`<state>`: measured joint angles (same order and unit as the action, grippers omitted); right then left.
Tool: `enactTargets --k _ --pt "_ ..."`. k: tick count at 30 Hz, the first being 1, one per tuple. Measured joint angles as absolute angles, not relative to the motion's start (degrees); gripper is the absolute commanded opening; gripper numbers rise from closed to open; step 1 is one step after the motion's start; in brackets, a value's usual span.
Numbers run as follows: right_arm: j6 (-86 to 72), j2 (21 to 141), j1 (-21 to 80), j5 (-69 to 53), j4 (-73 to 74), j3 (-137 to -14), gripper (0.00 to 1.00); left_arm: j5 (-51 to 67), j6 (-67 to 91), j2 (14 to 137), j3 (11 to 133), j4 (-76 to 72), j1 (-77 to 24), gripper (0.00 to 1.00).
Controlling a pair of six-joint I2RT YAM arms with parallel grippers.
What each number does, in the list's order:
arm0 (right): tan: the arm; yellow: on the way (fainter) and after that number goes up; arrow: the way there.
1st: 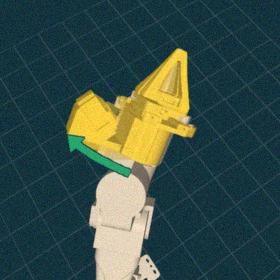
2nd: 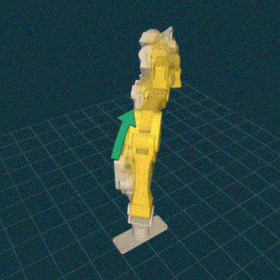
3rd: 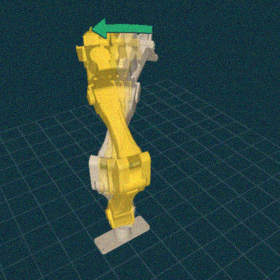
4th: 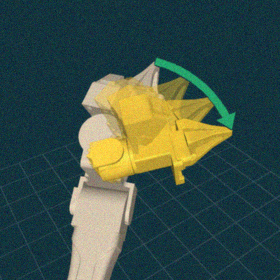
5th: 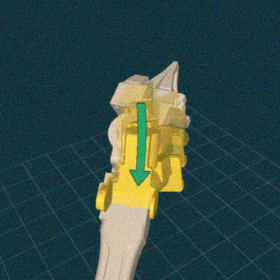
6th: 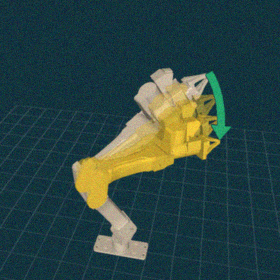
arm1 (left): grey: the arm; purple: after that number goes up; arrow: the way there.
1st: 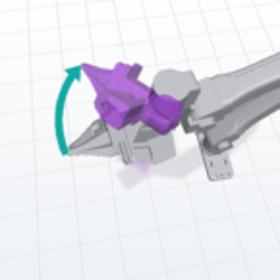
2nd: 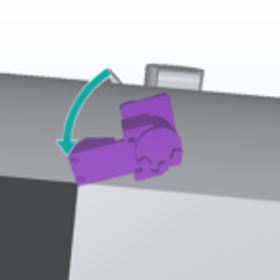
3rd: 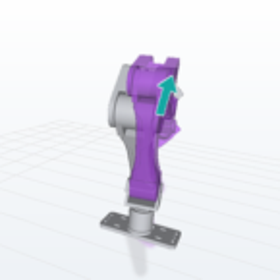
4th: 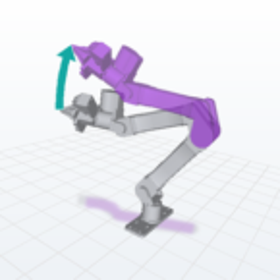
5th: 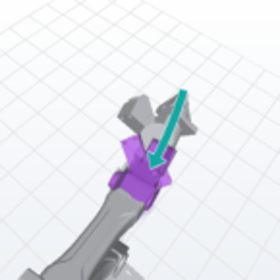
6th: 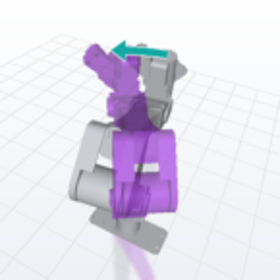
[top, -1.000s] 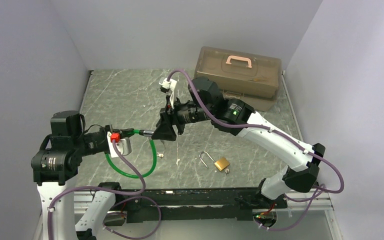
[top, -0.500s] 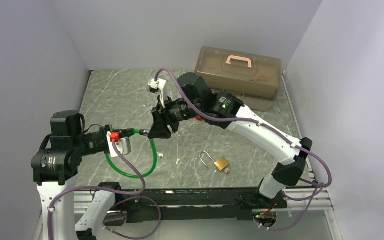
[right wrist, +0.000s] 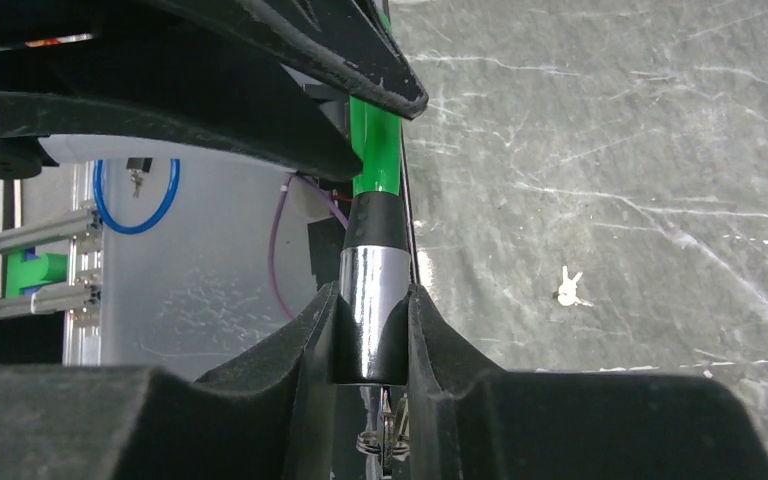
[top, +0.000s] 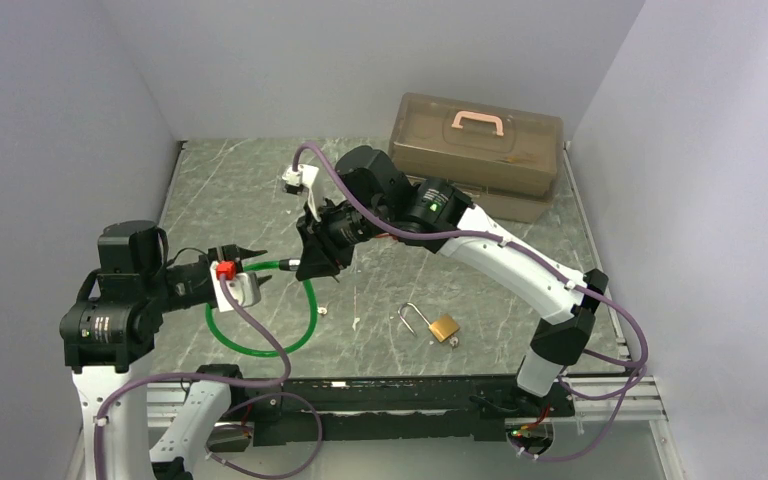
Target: Unlock with the key
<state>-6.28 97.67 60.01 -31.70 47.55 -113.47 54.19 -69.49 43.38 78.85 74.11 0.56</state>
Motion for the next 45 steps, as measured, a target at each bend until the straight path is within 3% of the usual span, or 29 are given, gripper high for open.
enactTargets --k 3,6,14,17,20,23,26,27,31,33,39,45 --pt "-5.3 97.65 60.16 -31.16 47.57 -113.14 0.0 56.47 -66.28 43.4 79.0 73.1 0.45 0.73" --pt "-4.29 97.19 60.2 -31.03 47.48 -111.98 0.0 58.06 -63.42 44.03 79.0 73.34 0.43 0.8" --pt "-1.67 94.3 61.8 -30.39 47.55 -108.57 0.0 61.8 -61.58 50.96 79.0 78.41 0.4 0.77" --pt "-0.32 93.49 63.2 -29.5 47.55 -108.57 0.0 63.46 -61.65 53.32 79.2 80.68 0.4 0.7" --pt "1.15 92.75 64.71 -27.09 47.55 -108.57 0.0 65.87 -61.95 55.77 80.05 84.25 0.4 0.54" --pt "2.17 92.38 65.21 -25.19 47.16 -108.57 0.0 67.7 -62.17 56.88 81.12 87.29 0.38 0.32" --pt "2.63 91.64 65.32 -23.59 45.87 -107.81 0.0 69.41 -62.48 56.55 81.43 89.1 0.38 0.0" --pt "2.92 91.07 65.36 -22.92 45.08 -107.13 0.03 69.6 -62.61 56.23 81.43 89.38 0.32 0.0" --pt "2.81 89.32 65.95 -22.65 42.89 -105.1 0.32 70.41 -62.85 54.59 81.43 89.49 0.3 0.0" --pt "2.59 88.68 66.22 -22.46 42.26 -104.6 0.38 70.67 -62.04 54.02 81.43 89.17 0.27 0.0" --pt "1.08 85.86 66.43 -16.34 39.97 -103.88 0.44 69.23 -54.59 51.81 81.21 84.05 0.3 0.0" --pt "-0.91 75.53 66.3 -9.3 37.71 -97.47 0.37 67.85 -49.32 49.12 79.55 79.64 0.32 0.0"
